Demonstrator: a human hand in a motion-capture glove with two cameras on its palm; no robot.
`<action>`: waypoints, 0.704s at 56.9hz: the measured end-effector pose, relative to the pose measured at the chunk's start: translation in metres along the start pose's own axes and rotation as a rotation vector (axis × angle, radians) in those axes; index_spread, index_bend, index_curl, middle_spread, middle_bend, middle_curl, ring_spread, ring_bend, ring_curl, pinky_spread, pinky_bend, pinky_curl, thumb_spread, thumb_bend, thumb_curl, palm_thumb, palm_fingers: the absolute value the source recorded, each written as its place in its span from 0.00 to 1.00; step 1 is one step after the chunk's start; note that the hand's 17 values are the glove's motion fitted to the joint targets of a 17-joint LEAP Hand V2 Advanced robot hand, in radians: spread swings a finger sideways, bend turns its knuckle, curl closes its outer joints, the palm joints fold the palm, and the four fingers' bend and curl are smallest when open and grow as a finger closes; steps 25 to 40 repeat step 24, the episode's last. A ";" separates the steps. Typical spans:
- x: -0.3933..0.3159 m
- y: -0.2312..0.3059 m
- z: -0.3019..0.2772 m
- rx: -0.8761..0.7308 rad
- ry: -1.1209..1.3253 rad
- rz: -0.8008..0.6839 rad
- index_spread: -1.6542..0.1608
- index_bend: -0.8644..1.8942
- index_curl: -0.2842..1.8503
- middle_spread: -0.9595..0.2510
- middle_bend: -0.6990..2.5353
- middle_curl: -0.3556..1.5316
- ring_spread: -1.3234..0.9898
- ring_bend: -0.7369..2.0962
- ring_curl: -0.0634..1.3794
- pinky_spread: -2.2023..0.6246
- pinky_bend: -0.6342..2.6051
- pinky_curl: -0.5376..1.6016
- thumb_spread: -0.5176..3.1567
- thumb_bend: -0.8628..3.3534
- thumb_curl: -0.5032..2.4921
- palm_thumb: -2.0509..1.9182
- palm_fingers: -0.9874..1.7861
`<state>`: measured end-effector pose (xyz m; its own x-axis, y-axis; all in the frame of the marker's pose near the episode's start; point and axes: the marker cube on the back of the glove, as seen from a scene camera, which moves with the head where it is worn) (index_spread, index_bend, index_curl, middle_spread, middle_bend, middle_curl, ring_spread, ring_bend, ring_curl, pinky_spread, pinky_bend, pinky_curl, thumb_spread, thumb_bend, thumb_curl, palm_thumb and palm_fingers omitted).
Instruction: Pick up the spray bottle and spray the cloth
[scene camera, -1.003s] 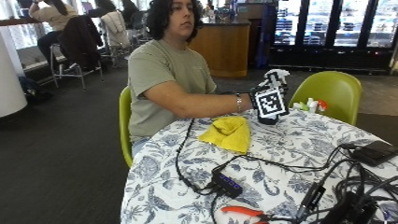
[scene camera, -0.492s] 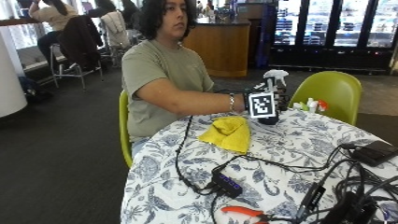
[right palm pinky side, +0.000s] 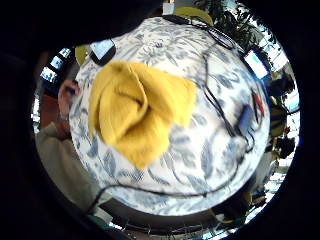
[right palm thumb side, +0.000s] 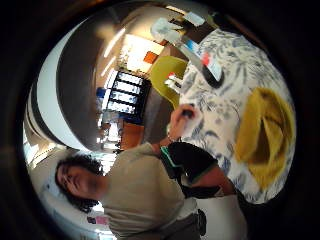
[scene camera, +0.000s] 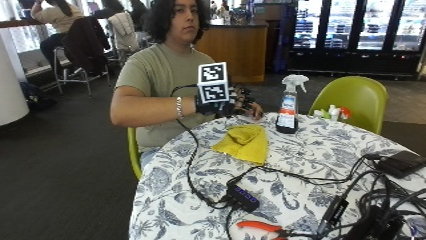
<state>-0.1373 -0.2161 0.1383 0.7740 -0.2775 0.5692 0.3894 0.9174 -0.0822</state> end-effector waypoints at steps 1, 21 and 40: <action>0.000 0.009 -0.002 -0.005 0.011 -0.003 0.71 0.35 0.29 0.77 0.28 0.41 0.55 0.41 0.30 0.85 0.30 0.42 0.41 0.20 0.32 0.64 0.48; -0.025 0.111 -0.001 -0.091 0.194 -0.124 0.69 0.36 0.26 0.75 0.28 0.39 0.54 0.40 0.28 0.85 0.29 0.42 0.42 0.20 0.30 0.64 0.46; -0.028 0.114 0.001 -0.095 0.189 -0.133 0.69 0.36 0.25 0.75 0.28 0.39 0.54 0.40 0.28 0.85 0.29 0.42 0.42 0.20 0.30 0.64 0.46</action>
